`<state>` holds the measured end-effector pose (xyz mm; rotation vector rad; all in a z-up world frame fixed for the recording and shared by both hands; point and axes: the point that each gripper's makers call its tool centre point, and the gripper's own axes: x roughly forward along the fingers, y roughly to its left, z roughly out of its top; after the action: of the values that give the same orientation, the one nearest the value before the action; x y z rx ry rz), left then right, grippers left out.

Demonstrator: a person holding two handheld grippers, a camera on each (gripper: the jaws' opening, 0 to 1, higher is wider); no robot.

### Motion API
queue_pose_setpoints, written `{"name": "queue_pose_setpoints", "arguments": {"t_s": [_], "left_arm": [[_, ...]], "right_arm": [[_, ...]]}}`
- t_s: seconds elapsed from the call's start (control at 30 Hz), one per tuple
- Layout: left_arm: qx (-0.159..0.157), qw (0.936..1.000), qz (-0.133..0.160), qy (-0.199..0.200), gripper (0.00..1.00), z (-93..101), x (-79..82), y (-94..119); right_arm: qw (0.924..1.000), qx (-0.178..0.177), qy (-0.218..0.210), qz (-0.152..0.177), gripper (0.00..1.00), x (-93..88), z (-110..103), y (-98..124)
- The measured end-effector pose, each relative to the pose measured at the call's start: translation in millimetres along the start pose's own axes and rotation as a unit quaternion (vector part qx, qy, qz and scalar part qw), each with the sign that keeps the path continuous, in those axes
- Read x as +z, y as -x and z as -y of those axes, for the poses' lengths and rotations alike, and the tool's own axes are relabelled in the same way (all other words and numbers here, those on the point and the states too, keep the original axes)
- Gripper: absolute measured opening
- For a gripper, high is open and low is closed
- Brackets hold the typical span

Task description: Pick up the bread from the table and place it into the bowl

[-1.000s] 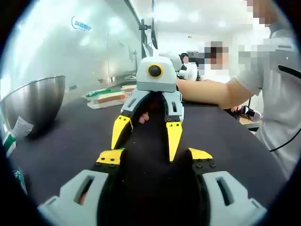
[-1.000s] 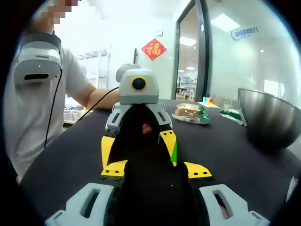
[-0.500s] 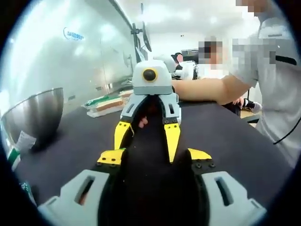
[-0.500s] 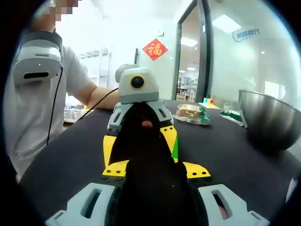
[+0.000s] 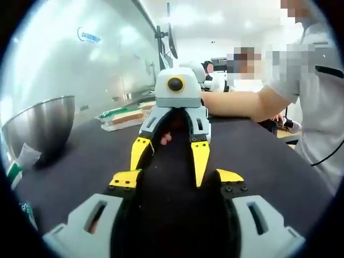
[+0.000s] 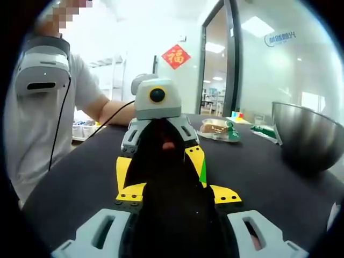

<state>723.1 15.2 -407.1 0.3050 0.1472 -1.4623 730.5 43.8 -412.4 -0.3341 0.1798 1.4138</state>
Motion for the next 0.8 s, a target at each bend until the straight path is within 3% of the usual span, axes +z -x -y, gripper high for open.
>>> {"name": "queue_pose_setpoints", "arguments": {"t_s": [0.13, 0.2, 0.27, 0.4, 0.47, 0.6, 0.67, 0.8], "left_arm": [[0.008, 0.9999, -0.009, -0.006, 0.45, 0.4, -0.2, 1], [-0.002, 0.9987, 0.005, -0.051, 0.40, 7.0, 5.8, 1], [-0.007, 0.9979, 0.005, -0.064, 0.33, 12.8, 5.6, 1], [0.000, 0.9954, 0.013, -0.095, 0.35, 9.3, 9.8, 2], [0.025, 0.9932, 0.004, -0.113, 0.34, -5.0, 7.6, 9], [0.037, 0.9940, 0.011, -0.102, 0.46, -22.3, 14.9, 30], [0.044, 0.9956, 0.048, -0.067, 0.46, -31.0, 31.3, 47], [0.128, 0.9852, 0.066, -0.092, 0.47, -73.9, 50.1, 89]], "right_arm": [[1.0000, -0.001, -0.002, 0.000, 0.41, -0.2, 1, 0], [1.0000, -0.001, -0.001, 0.000, 0.41, 0.0, 1, 0], [1.0000, -0.001, -0.001, 0.000, 0.41, -0.3, 1, 0], [1.0000, -0.002, 0.000, 0.000, 0.41, -0.1, 1, 0], [1.0000, -0.001, -0.001, 0.000, 0.41, 0.0, 1, 0], [1.0000, -0.002, -0.001, -0.001, 0.41, -0.2, 1, 0], [1.0000, -0.002, -0.001, 0.000, 0.41, -0.2, 1, 0], [1.0000, -0.001, 0.001, 0.001, 0.41, -0.8, 2, 0]]}}
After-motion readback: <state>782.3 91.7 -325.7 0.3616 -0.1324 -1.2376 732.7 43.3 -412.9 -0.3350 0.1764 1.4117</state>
